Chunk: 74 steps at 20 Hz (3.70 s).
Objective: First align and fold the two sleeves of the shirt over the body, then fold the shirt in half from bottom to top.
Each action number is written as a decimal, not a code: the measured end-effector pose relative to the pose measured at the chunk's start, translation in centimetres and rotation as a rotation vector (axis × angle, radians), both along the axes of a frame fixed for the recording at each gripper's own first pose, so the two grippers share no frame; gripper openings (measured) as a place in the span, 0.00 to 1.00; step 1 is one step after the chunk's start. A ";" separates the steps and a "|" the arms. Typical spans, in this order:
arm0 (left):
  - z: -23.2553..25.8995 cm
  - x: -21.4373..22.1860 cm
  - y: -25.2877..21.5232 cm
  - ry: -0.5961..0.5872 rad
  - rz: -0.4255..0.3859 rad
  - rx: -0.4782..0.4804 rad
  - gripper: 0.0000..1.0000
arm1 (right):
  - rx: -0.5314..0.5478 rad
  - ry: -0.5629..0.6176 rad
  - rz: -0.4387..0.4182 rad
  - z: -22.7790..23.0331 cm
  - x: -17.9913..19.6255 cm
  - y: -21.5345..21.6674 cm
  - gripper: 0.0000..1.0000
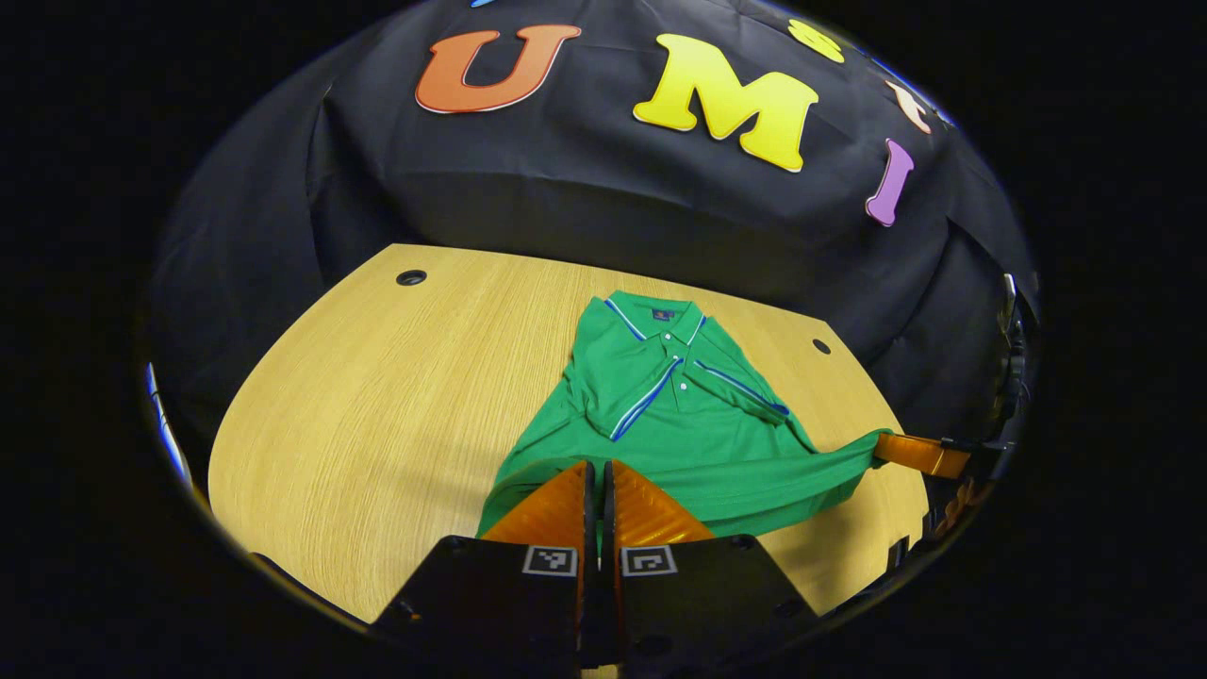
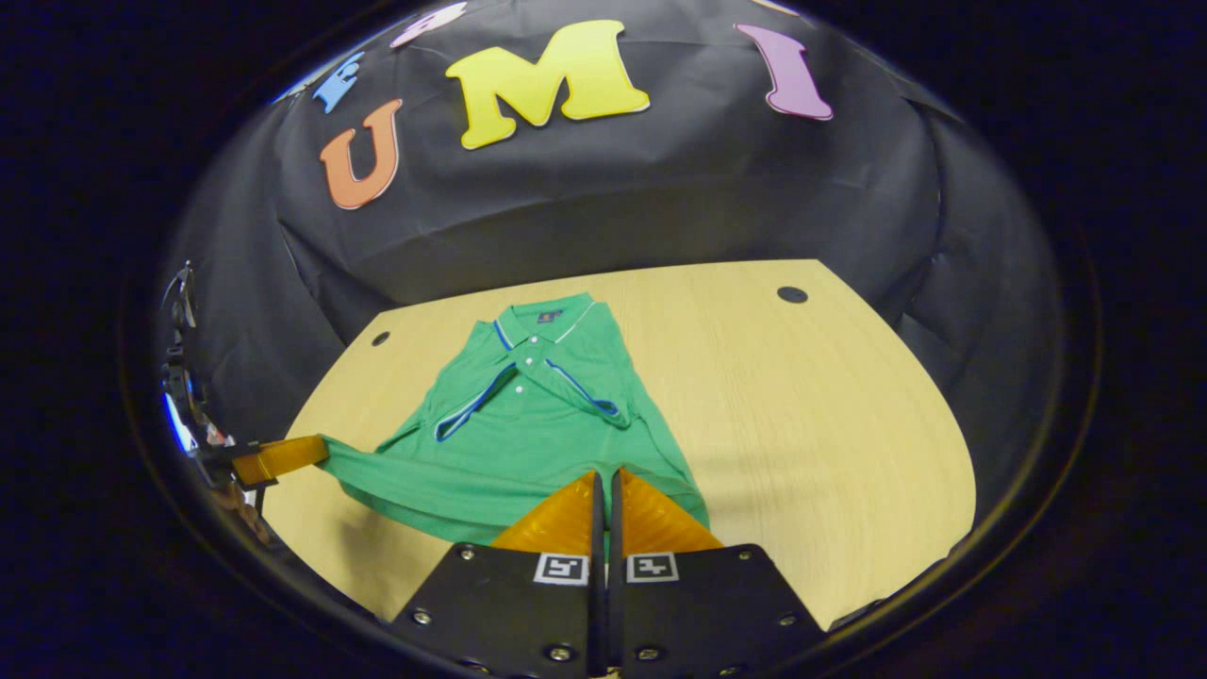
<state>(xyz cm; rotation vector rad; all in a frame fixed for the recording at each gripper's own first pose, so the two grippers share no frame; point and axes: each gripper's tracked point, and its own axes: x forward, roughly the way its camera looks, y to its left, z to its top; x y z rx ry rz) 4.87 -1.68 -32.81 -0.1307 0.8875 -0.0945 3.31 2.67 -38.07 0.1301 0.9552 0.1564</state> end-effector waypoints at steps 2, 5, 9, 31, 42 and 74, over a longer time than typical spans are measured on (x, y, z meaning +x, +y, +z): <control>0.1 1.6 0.1 -0.013 -0.010 0.009 0.03 | 0.006 -0.016 0.002 0.1 1.5 0.0 0.01; 0.2 3.9 0.2 -0.028 -0.020 0.018 0.03 | 0.006 -0.046 0.013 0.2 4.1 0.2 0.01; 0.1 6.9 0.2 -0.045 -0.016 0.023 0.03 | 0.010 -0.078 0.025 0.0 7.6 0.6 0.01; -2.0 26.9 0.5 -0.195 -0.009 0.093 0.03 | 0.020 -0.200 0.064 -2.8 27.4 2.5 0.00; -4.9 31.2 0.3 -0.210 0.016 0.105 0.03 | 0.005 -0.226 0.081 -5.1 31.9 2.8 0.01; 9.8 12.4 -3.0 -0.413 -0.099 0.180 0.98 | -0.091 -0.458 0.076 10.9 13.8 2.7 0.94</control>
